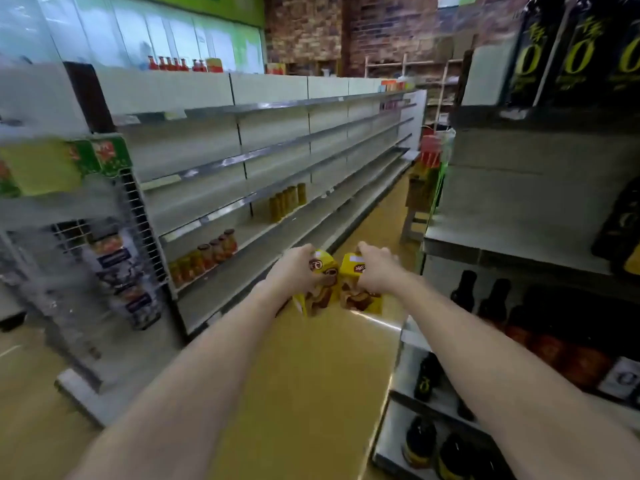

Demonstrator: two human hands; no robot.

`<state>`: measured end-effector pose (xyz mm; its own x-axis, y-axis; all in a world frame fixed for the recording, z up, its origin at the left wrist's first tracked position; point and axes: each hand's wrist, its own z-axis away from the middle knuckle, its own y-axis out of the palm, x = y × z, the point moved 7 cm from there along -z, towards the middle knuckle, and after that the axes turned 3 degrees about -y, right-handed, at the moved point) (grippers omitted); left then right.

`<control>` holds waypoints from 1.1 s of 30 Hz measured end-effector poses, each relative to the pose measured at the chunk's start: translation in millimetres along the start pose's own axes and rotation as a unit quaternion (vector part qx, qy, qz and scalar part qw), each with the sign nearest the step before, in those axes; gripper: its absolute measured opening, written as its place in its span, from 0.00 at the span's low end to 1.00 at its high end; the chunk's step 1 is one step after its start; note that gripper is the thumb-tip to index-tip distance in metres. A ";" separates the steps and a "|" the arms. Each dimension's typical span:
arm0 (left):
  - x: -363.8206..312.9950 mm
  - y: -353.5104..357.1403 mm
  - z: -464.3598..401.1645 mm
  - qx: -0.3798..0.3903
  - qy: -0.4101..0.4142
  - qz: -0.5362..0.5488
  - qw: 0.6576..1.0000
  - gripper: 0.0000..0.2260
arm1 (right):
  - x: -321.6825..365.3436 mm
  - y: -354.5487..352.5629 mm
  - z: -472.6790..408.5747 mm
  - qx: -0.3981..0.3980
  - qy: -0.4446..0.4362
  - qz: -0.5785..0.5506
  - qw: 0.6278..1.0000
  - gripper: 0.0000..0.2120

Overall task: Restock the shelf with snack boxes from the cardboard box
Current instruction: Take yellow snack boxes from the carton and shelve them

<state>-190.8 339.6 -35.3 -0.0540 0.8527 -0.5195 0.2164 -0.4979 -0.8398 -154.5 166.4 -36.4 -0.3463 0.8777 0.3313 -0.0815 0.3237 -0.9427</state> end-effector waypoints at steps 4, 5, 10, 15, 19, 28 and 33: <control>21.8 -6.1 -5.4 -0.007 -0.010 0.018 1.000 0.31 | 6.1 15.6 -15.8 0.011 -0.008 0.004 1.000 0.28; 26.0 -5.1 -9.5 -0.004 -0.009 0.027 1.000 0.27 | 6.0 19.5 -21.5 0.015 -0.007 0.000 1.000 0.30; 43.0 -0.2 -39.4 -0.009 -0.012 0.017 1.000 0.23 | 2.5 41.7 -63.1 0.027 0.004 -0.039 0.999 0.44; 75.3 14.3 -91.1 0.007 -0.055 0.006 0.998 0.23 | 5.4 61.1 -127.3 0.045 -0.021 -0.039 0.998 0.32; 89.0 21.3 -143.6 0.017 -0.077 -0.015 0.997 0.22 | 0.9 74.6 -185.1 0.066 -0.040 -0.066 0.995 0.24; 97.4 55.7 -251.8 0.061 -0.084 -0.046 0.994 0.25 | -28.0 79.0 -282.0 0.054 -0.037 -0.083 0.994 0.24; 102.8 59.6 -292.7 0.045 -0.084 -0.090 0.991 0.27 | -37.7 81.0 -317.9 0.053 -0.015 -0.095 0.994 0.32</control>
<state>101.8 443.8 -92.7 -0.2475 0.8941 -0.3733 0.1013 -0.3592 -0.9277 149.0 271.8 -112.4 -0.3432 0.7929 0.5035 -0.2459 0.4415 -0.8629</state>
